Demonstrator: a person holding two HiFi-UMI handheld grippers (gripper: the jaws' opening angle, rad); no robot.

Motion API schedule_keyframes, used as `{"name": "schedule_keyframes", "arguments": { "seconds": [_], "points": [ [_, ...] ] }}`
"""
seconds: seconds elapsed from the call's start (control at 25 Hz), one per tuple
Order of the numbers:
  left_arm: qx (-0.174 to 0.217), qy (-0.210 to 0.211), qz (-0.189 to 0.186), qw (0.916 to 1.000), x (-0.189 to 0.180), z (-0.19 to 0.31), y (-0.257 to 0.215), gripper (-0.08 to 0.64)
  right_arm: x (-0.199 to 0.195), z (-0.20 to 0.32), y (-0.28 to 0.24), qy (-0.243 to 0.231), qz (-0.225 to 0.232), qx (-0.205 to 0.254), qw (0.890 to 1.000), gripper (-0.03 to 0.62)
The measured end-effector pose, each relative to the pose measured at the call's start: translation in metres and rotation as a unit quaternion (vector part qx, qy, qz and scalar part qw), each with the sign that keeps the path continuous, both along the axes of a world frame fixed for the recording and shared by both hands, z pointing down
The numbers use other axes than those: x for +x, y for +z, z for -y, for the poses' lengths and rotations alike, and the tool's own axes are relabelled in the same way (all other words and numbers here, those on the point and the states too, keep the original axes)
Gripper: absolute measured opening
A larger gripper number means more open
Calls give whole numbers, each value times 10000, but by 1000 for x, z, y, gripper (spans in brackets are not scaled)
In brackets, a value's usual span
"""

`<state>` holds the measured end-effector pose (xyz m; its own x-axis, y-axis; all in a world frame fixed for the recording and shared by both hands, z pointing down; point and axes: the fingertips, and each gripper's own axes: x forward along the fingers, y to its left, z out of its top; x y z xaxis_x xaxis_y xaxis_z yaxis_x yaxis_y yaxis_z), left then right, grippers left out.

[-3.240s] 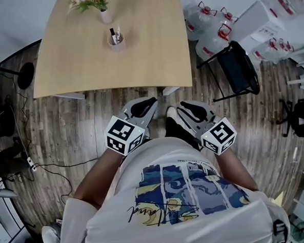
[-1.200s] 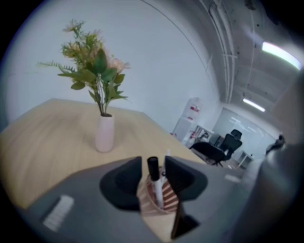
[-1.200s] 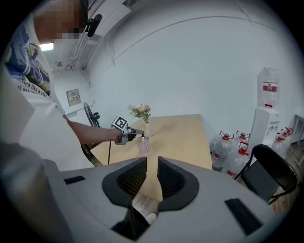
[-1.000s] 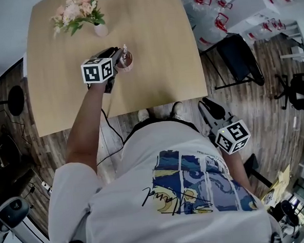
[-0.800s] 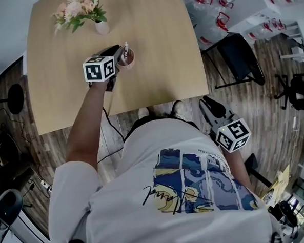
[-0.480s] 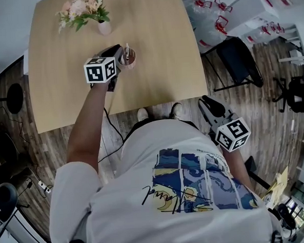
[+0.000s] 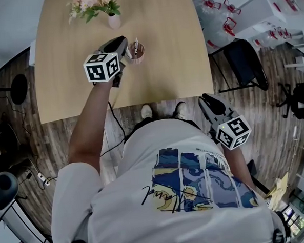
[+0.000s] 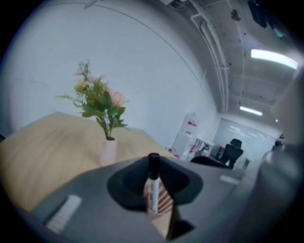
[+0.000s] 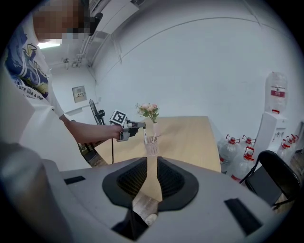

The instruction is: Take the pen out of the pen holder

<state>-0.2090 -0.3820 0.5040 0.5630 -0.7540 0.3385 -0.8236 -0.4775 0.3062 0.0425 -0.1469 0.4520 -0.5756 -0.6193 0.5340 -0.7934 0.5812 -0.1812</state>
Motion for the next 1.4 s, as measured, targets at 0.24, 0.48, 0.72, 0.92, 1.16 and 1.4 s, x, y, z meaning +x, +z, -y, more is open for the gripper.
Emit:
{"name": "schedule_keyframes", "arguments": {
  "seconds": [0.24,0.48,0.72,0.92,1.16,1.4],
  "points": [
    [280,-68,-170,9994,-6,-7,-31,74,-10,2,1,-106,63,57,9999,55],
    [530,-24,-320,9981,-6,-17,-61,74,-18,4,1,-186,83,120,9997,54],
    [713,-47,-409,9966,-11,-35,-84,72,-22,2,1,-216,96,88,9997,48],
    [925,-68,-521,9943,-6,-61,-109,72,-18,-6,-1,-250,116,74,9996,43],
    [1001,-117,-460,9938,6,-102,-125,72,-12,-8,-6,-477,179,213,9985,29],
    [1031,-265,-386,9936,24,-143,-139,72,-1,-13,-11,-756,298,289,9963,12]
  ]
}}
